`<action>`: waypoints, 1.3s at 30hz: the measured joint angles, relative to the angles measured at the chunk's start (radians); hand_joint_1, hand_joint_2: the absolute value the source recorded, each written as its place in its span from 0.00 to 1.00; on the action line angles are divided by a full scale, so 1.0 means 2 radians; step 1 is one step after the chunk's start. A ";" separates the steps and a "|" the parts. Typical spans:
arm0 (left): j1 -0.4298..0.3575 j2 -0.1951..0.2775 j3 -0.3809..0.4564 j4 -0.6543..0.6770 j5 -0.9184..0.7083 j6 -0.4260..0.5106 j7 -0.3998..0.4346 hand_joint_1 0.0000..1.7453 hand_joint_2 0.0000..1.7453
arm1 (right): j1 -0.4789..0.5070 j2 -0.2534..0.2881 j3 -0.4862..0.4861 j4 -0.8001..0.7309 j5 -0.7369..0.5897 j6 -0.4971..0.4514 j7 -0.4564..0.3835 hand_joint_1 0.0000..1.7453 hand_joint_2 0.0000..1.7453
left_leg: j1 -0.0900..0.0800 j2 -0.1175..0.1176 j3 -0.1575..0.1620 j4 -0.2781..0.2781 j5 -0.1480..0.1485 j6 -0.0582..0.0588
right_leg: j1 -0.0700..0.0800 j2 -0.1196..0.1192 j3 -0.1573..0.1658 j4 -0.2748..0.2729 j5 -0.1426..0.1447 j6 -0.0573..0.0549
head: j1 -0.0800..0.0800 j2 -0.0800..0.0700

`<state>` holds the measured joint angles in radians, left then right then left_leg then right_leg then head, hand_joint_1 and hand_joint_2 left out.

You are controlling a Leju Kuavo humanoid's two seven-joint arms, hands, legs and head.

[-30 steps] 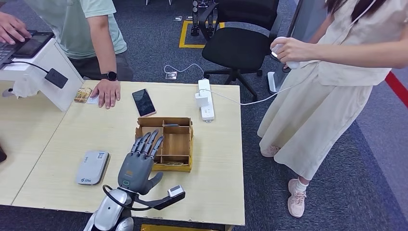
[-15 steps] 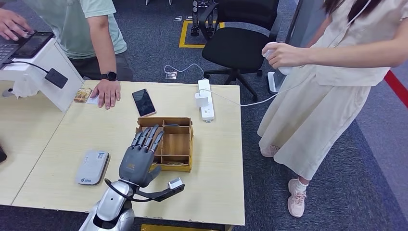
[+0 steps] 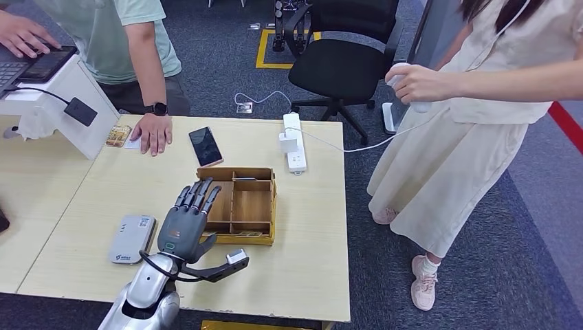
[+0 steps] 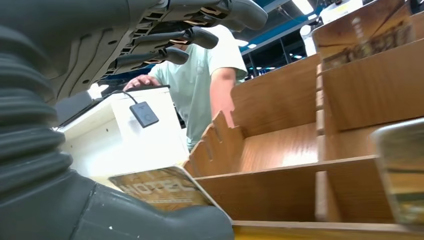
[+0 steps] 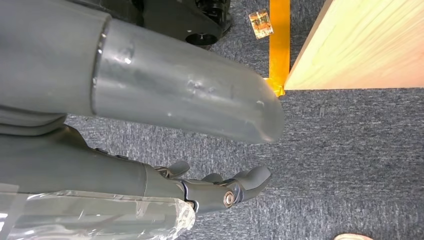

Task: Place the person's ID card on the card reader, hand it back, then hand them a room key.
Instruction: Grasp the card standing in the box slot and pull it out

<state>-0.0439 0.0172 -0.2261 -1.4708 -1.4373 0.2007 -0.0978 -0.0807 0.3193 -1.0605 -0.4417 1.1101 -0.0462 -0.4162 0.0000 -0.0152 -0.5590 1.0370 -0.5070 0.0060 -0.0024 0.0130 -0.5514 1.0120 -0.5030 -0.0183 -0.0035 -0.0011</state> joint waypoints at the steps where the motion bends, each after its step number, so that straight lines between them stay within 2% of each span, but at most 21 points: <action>1: 0.000 0.001 0.001 0.000 0.000 0.000 0.000 0.00 1.00 | 0.000 0.000 0.000 0.000 0.000 0.000 0.000 0.00 0.00 | 0.000 0.000 0.000 0.000 0.000 0.000 | 0.000 0.000 0.000 0.000 0.000 0.000 | 0.000 0.000; 15: 0.018 0.024 0.017 -0.010 0.050 -0.020 -0.044 0.00 1.00 | 0.004 0.000 -0.001 -0.002 -0.003 0.006 -0.001 0.00 0.00 | 0.000 0.000 0.000 0.000 0.000 0.000 | 0.000 0.000 0.000 0.000 0.000 0.000 | 0.000 0.000; 23: 0.051 0.053 0.017 -0.045 0.107 -0.043 -0.081 0.00 1.00 | 0.003 -0.001 -0.003 -0.004 -0.005 0.007 -0.005 0.00 0.00 | 0.000 0.000 0.000 0.000 0.000 0.000 | 0.000 0.000 0.000 0.000 0.000 0.000 | 0.000 0.000; 30: 0.067 0.072 0.019 -0.068 0.108 -0.047 -0.072 0.00 1.00 | 0.003 -0.002 -0.006 -0.004 -0.005 0.006 -0.008 0.00 0.00 | 0.000 0.000 0.000 0.000 0.000 0.000 | 0.000 0.000 0.000 0.000 0.000 0.000 | 0.000 0.000; 33: 0.071 0.075 0.022 -0.075 0.110 -0.046 -0.072 0.03 1.00 | 0.003 -0.002 -0.007 -0.004 -0.005 0.006 -0.008 0.00 0.00 | 0.000 0.000 0.000 0.000 0.000 0.000 | 0.000 0.000 0.000 0.000 0.000 0.000 | 0.000 0.000; 39: 0.075 0.077 0.025 -0.083 0.090 -0.043 -0.067 0.00 1.00 | 0.003 -0.002 -0.008 -0.004 -0.004 0.006 -0.008 0.00 0.00 | 0.000 0.000 0.000 0.000 0.000 0.000 | 0.000 0.000 0.000 0.000 0.000 0.000 | 0.000 0.000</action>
<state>0.1064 0.1715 -0.1761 -1.6367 -1.2569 0.1141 -0.2314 -0.0751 0.3159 -1.0767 -0.4498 1.1027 -0.0333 -0.4318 0.0001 -0.0155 -0.5591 1.0368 -0.5069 0.0059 -0.0023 0.0127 -0.5512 1.0123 -0.5031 -0.0183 -0.0034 -0.0010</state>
